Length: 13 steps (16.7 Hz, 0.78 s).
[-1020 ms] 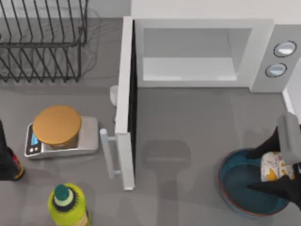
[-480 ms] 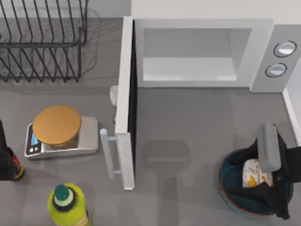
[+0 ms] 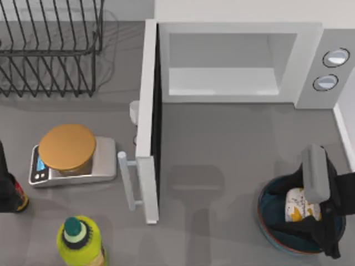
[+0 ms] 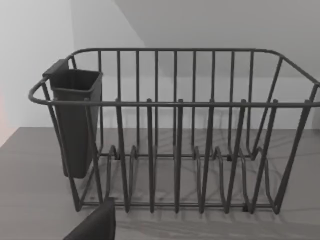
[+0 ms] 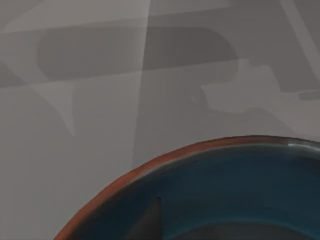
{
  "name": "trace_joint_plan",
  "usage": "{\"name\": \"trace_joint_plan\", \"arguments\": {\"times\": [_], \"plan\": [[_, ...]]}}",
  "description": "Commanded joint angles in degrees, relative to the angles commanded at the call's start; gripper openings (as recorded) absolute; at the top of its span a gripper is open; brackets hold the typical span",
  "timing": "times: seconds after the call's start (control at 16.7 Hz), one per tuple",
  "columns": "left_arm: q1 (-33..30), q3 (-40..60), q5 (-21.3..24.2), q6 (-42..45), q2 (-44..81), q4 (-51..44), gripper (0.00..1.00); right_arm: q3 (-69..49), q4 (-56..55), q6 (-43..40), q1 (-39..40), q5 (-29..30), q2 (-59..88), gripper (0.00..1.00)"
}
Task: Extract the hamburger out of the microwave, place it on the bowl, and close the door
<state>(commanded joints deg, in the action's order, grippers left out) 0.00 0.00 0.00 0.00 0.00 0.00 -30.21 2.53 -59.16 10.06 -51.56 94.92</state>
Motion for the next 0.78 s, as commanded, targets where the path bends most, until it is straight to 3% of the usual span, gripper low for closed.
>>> {"name": "trace_joint_plan", "arguments": {"times": [0.6, 0.78], "plan": [[0.0, 0.0, 0.0, 0.0, 0.0, 0.0, 1.0, 0.0, 0.0, 0.0, 0.0, 0.0, 0.0, 0.98], [0.0, 0.0, 0.0, 0.0, 0.0, 0.0, 1.0, 0.0, 0.0, 0.0, 0.0, 0.0, 0.0, 1.0]]}}
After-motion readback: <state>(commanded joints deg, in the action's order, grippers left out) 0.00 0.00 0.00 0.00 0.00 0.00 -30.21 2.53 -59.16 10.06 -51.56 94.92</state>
